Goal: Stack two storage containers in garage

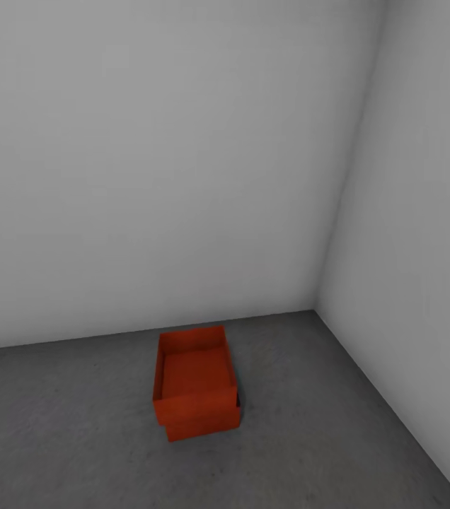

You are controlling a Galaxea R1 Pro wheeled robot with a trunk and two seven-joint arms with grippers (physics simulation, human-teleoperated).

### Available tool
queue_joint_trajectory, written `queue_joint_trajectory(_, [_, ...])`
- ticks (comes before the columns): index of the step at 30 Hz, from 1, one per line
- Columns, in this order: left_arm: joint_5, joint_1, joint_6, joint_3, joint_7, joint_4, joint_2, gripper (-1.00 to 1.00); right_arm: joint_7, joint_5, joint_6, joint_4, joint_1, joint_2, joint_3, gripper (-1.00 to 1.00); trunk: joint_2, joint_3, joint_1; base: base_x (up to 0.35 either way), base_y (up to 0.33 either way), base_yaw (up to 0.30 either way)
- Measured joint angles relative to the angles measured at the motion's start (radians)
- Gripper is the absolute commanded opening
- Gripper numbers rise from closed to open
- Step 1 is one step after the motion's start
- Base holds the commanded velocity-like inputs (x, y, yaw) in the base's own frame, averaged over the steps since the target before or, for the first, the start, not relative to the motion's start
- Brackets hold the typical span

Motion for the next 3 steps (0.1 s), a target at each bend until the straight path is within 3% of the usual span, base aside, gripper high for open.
queue_joint_trajectory(3, [0.000,0.000,0.000,0.000,0.000,0.000,0.000,1.00,0.000,0.000,0.000,0.000,0.000,0.000,0.000,1.00,0.000,0.000,0.000,0.000,0.000,0.000])
